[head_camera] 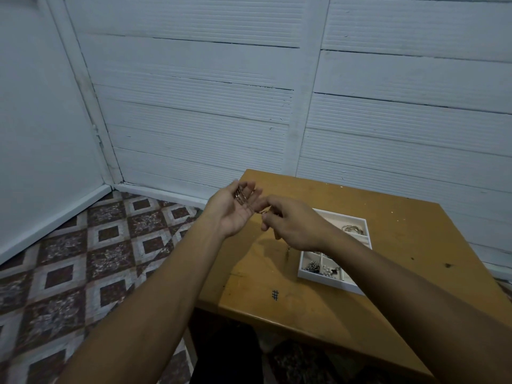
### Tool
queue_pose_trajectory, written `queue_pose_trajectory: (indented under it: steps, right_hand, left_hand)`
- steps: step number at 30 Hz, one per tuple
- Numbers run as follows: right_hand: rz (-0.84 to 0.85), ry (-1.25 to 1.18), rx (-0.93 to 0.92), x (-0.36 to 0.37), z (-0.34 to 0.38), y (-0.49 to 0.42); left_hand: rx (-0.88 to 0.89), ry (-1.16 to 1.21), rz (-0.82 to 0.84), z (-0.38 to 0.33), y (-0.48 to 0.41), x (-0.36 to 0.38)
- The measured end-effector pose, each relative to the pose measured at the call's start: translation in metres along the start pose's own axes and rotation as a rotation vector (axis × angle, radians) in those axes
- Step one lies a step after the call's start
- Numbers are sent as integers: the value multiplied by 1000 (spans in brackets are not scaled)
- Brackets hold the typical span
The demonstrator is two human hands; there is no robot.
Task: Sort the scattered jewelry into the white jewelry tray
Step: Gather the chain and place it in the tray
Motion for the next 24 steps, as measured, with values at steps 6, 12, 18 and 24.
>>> queue_pose_trajectory:
  steps: [6,12,18,24]
  right_hand:
    - [1,-74,93,4,-16,18]
    - [65,-43,113,-4,-26,39]
    - [49,18,59,-29,-15,33]
    - [-13,150,-101,-52,40,5]
  left_hand:
    - [92,9,1,-35,1,4]
    - [160,61,-24,-82,2,2]
    - [262,-49,-57,-106,8,-3]
    - [324,-512,59,-56,32,18]
Point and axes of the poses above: each hand's wrist, its own y-axis away from the middle knuckle, its own x-axis out of the palm, z = x × y, the point moved 9 cm from there along -y, towards the middle knuckle, and after that the axes turned 15 degrees about -z, right-handed, at the moved point
